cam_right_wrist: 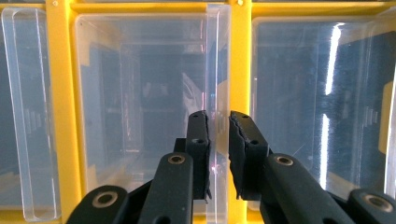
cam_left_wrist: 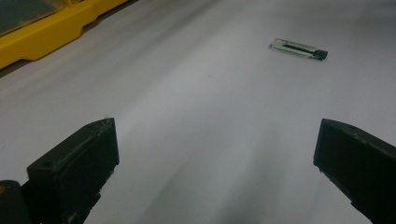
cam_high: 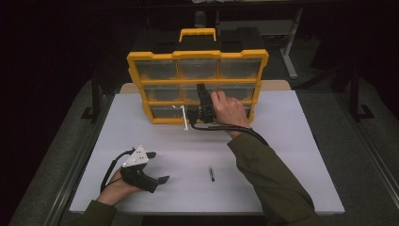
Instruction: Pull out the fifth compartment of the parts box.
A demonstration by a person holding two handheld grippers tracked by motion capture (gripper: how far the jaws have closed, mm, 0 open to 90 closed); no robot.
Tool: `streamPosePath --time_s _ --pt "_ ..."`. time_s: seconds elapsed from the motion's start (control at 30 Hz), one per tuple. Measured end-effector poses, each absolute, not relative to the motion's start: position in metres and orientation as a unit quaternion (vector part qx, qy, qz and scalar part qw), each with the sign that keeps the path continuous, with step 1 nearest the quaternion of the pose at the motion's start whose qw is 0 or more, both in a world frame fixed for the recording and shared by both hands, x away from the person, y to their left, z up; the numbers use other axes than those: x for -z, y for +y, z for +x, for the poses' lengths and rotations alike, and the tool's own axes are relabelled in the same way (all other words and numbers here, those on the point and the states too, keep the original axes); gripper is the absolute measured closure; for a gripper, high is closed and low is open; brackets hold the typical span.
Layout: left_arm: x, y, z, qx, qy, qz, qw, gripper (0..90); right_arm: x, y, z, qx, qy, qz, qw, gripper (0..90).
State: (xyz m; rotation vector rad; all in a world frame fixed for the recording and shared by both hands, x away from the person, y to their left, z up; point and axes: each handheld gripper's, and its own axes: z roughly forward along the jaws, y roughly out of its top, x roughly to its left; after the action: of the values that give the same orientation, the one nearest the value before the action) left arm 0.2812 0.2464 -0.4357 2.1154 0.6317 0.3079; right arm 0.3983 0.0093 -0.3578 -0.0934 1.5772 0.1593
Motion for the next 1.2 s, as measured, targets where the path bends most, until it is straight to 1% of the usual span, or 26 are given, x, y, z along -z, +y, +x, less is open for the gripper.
streamPosePath --time_s 1.2 --pt "0.4359 0.2468 0.281 -0.123 0.255 0.852 0.441 0.0 0.3527 0.0085 0.3915 -0.069 0.718 -0.049 0.691 77.6"
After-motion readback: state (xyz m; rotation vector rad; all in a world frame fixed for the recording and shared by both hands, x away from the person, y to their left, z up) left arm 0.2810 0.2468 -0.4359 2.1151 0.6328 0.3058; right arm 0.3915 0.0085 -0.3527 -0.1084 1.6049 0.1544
